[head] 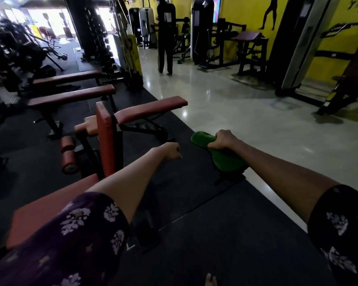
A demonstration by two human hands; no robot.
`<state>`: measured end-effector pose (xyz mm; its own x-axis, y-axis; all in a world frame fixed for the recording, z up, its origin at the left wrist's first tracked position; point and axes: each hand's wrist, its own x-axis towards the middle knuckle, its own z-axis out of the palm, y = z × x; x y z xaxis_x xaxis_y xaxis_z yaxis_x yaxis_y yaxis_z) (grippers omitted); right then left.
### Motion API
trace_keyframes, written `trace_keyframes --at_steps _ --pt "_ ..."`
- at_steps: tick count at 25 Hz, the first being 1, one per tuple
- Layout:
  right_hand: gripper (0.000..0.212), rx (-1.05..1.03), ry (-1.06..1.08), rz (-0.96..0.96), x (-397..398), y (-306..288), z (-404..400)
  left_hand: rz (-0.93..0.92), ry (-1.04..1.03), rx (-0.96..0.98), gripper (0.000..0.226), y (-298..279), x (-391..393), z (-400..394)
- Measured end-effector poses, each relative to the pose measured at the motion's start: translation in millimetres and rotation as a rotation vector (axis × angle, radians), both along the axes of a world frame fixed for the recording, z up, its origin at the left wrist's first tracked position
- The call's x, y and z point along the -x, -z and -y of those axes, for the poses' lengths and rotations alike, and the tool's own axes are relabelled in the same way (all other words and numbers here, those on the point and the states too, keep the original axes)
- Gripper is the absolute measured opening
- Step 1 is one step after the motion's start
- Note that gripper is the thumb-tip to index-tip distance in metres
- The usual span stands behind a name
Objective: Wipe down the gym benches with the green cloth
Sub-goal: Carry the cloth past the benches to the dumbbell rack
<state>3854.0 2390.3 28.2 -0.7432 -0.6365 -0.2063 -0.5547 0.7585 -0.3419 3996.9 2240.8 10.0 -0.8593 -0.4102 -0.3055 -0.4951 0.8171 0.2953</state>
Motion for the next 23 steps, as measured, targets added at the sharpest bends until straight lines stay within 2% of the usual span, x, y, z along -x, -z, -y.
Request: trace_keyframes --at_steps 4,9,14,23 --pt "0.045 -0.017 0.004 0.001 90 3 31 0.076 0.011 0.027 0.042 4 97 34" --pt "0.042 0.006 -0.025 -0.029 214 -19 82 0.018 -0.055 0.019 0.039 -19 214 83" --pt "0.044 -0.013 -0.076 0.024 305 -10 140 0.045 -0.079 0.040 0.037 -16 306 133" --pt "0.045 -0.002 -0.084 -0.035 516 -20 250 -0.041 -0.075 0.022 0.039 -34 519 243"
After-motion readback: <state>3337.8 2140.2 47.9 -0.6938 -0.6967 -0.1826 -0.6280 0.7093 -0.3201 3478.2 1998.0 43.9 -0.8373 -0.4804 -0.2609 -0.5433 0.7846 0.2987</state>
